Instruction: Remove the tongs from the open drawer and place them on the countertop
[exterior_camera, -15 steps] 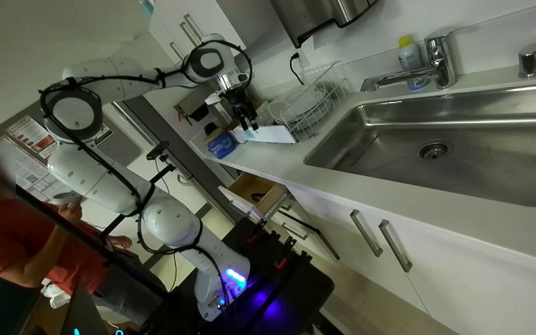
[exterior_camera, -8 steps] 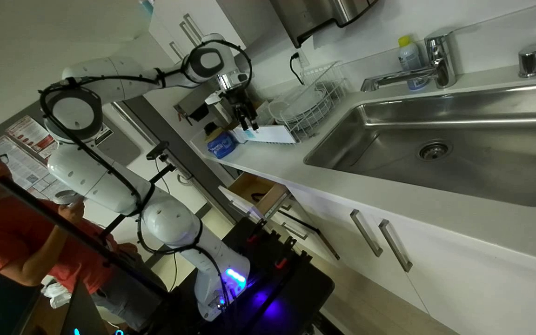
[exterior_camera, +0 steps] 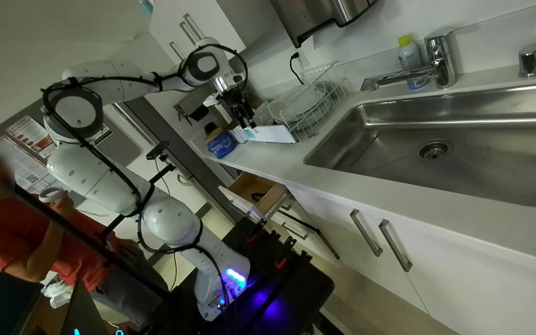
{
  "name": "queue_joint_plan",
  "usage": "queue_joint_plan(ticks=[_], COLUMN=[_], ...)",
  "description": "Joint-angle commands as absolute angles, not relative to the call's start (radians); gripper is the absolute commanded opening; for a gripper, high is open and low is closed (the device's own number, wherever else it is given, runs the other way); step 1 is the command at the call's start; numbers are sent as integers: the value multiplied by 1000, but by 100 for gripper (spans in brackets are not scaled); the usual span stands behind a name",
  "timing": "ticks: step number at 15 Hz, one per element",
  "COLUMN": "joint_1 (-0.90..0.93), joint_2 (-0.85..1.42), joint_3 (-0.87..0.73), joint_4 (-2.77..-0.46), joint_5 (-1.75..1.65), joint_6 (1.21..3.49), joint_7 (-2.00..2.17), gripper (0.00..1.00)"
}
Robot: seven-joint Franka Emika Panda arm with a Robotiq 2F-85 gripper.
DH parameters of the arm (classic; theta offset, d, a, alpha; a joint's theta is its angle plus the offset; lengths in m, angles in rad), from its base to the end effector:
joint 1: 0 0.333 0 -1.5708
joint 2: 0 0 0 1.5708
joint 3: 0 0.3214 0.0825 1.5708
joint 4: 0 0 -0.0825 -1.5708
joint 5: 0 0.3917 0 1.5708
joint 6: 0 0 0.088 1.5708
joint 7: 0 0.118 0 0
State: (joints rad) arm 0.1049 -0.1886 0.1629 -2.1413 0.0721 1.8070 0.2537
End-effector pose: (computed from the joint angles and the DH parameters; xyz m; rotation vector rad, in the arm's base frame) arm 0.4656 0.1375 0.4640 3.1316 -0.0205 -0.2394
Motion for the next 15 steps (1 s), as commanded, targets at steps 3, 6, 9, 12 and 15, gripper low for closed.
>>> queue_joint_plan(ticks=[3,6,9,12,15], joint_1=[172,177,175,187,211], joint_2=[-262,-220,-215,-223,-238], joint_3=[230,236,231,246,280], joint_4=[-2250,-2210,-2210,-2237,-2291], joint_5=[171,148,148,154,162], joint_6=[1980,1945,1945,1981,2035], joint_7=[399,377,377,394,423], gripper=[100,100,100,100,100])
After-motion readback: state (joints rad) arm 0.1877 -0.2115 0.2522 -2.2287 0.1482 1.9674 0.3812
